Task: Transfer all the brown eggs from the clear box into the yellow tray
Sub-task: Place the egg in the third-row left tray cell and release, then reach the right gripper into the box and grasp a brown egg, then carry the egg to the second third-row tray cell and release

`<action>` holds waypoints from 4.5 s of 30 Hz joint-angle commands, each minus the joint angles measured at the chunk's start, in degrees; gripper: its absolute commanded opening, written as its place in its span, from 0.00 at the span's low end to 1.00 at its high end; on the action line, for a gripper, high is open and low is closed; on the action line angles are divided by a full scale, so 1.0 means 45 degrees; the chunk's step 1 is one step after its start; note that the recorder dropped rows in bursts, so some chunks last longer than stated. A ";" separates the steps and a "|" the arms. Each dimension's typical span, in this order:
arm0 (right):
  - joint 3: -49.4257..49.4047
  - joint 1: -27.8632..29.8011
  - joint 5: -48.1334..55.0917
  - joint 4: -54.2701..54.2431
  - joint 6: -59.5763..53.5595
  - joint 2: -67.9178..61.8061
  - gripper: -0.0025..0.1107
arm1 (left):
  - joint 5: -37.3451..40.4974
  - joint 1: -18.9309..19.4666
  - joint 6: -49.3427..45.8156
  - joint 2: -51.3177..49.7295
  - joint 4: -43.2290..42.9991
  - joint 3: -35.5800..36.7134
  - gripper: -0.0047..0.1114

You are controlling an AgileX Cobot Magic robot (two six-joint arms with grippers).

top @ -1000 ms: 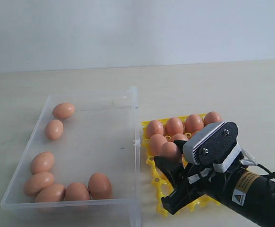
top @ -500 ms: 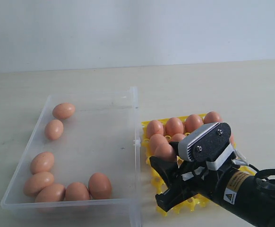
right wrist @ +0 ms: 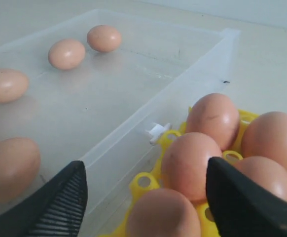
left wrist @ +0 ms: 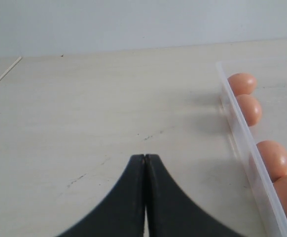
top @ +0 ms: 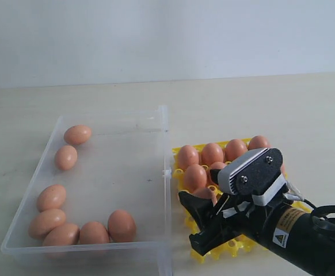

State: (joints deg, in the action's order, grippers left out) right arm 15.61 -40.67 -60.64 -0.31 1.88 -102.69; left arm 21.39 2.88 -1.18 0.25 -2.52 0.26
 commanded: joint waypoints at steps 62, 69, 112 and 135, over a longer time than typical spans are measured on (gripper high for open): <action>2.2463 -0.1180 1.9339 -0.4305 0.4159 -0.8951 0.54 | -0.0060 0.0030 -0.0029 -0.0055 -0.0037 -0.0058 0.04; 2.3005 -0.1180 1.9938 -0.4464 0.4159 -0.9404 0.54 | -0.0060 0.0030 -0.0029 -0.0055 -0.0037 -0.0058 0.04; 1.3271 -0.0735 1.4495 -0.4514 -0.0240 -0.2737 0.02 | -0.0060 0.0030 -0.0004 -0.0055 -0.0037 -0.0058 0.04; -0.1464 -0.0735 0.5066 -0.7082 -0.5063 0.6775 0.02 | -0.0060 0.0030 -0.0036 -0.0055 -0.0037 -0.0058 0.04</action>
State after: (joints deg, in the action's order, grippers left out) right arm 9.85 -44.19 -34.14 -32.24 -21.73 -72.58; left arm 21.39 2.88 -1.18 0.25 -2.52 0.26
